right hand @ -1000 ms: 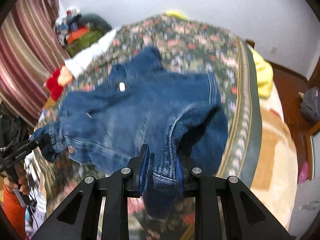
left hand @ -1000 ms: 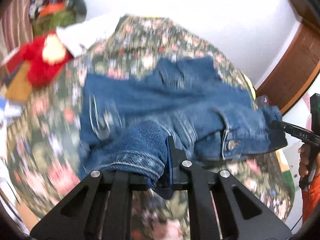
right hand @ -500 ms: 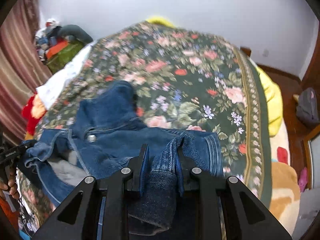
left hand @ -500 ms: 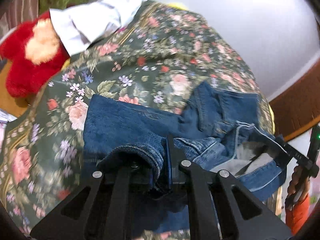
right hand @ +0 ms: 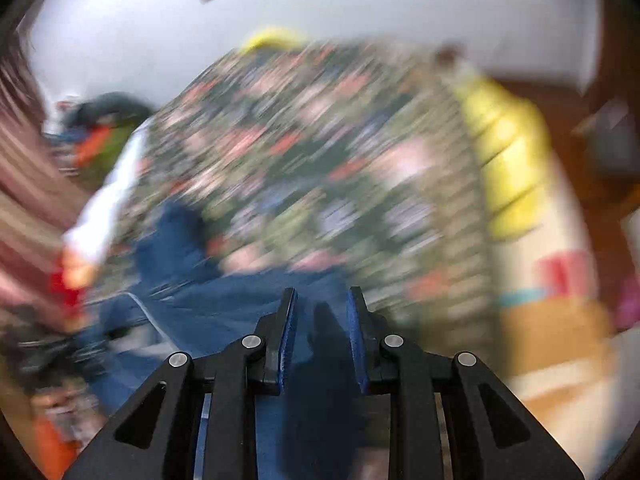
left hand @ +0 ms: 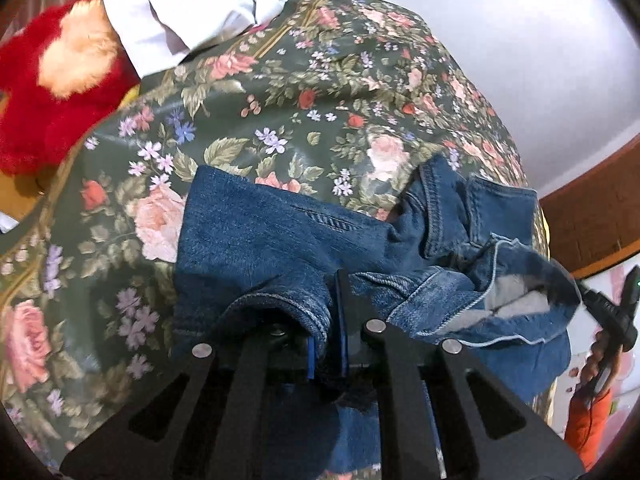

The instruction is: Fold large clothes

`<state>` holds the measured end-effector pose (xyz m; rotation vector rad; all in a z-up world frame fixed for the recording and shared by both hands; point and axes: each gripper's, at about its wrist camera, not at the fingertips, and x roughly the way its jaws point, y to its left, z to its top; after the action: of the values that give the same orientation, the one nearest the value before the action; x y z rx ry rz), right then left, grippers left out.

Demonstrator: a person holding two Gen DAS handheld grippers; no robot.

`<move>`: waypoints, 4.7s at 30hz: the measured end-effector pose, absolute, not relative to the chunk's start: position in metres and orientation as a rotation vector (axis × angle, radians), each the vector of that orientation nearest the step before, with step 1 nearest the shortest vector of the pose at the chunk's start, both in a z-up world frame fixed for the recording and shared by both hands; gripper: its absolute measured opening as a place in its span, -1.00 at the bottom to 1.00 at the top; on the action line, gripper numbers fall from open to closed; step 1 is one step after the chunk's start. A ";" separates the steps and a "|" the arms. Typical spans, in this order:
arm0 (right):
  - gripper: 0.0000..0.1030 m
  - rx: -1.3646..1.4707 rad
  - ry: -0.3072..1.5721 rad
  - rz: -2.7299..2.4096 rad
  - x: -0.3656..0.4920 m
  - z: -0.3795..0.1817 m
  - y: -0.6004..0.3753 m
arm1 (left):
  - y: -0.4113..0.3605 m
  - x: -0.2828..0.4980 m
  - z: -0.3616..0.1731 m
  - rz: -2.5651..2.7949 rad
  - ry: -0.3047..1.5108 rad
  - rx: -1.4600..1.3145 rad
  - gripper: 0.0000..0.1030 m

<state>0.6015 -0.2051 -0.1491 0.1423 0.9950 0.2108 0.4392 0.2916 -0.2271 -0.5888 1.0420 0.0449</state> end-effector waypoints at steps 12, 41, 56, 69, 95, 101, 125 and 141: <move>-0.60 -0.116 0.975 0.408 0.511 -0.116 -0.166 | 0.272 0.391 -0.128 0.123 0.936 -0.423 0.26; -0.60 -0.225 1.145 0.462 0.605 -0.204 -0.023 | 0.238 0.502 -0.228 0.240 1.125 -0.089 0.59; -0.60 -0.136 1.042 0.481 0.574 -0.153 -0.064 | 0.259 0.454 -0.158 0.184 0.948 -0.180 0.62; -0.60 -0.342 1.113 0.488 0.532 -0.194 -0.061 | 0.180 0.463 -0.240 0.109 1.166 -0.013 0.65; 0.77 -0.274 1.013 0.413 0.523 -0.171 -0.084 | 0.241 0.429 -0.203 0.171 1.037 -0.268 0.68; 0.77 -0.364 0.982 0.444 0.533 -0.176 -0.034 | 0.193 0.459 -0.206 0.094 1.042 -0.188 0.68; 0.78 -0.318 1.027 0.414 0.505 -0.168 -0.052 | 0.215 0.403 -0.184 0.204 0.898 -0.206 0.72; 0.80 -0.410 0.900 0.410 0.451 -0.143 -0.032 | 0.278 0.289 -0.219 0.277 0.896 -0.710 0.72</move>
<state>0.4511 -0.0323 -0.1429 -0.4104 0.8996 0.4101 0.2885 0.2778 -0.2193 -0.7097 0.8957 0.2769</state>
